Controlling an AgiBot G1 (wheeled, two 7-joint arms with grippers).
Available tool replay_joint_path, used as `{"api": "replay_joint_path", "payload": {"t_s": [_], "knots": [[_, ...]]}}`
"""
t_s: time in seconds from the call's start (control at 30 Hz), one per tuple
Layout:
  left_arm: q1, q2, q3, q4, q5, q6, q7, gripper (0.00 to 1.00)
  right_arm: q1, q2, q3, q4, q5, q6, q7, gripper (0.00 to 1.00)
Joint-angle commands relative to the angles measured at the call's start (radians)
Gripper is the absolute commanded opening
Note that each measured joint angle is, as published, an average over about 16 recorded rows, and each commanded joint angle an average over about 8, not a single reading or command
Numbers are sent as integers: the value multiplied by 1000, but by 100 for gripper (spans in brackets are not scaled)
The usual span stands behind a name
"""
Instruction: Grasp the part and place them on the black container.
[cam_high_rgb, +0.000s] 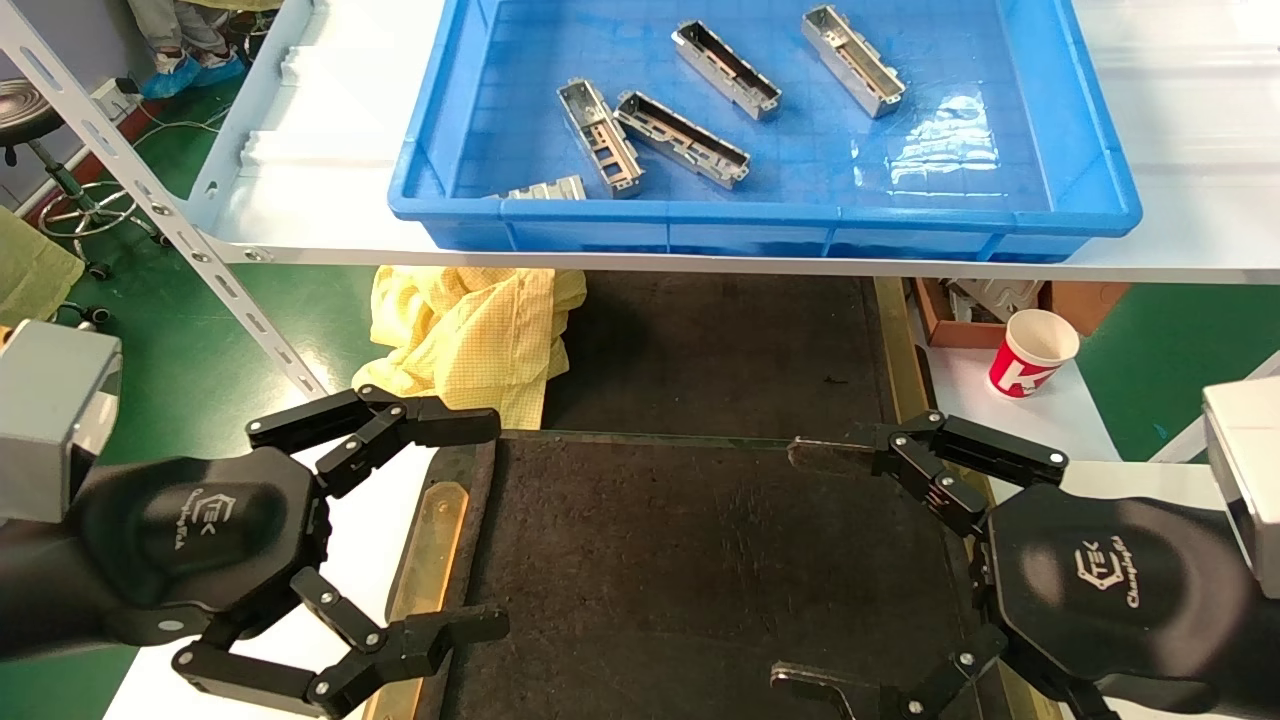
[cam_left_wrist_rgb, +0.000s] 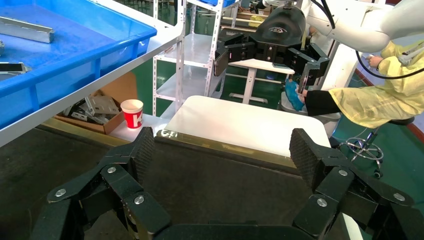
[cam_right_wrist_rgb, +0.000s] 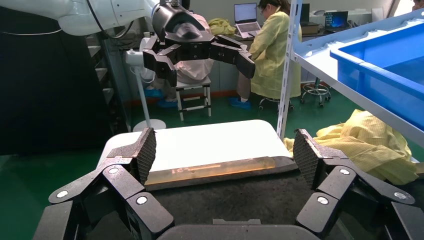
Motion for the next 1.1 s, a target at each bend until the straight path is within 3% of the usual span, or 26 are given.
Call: {"api": "replay_joint_path", "payload": {"t_s": [0.03,0.07,0.1,0.33,0.37,1.1], "knots": [[0,0,0,0,0,0,0,100,0,0,0,0,0,0,0,100],[0,0,0,0,0,0,0,100,0,0,0,0,0,0,0,100],[0,0,0,0,0,0,0,91,0,0,0,0,0,0,0,100],[0,0,0,0,0,0,0,4,0,0,0,0,0,0,0,100],[0,0,0,0,0,0,0,0,0,0,0,0,0,0,0,100],[0,0,0,0,0,0,0,0,0,0,0,0,0,0,0,100]]}}
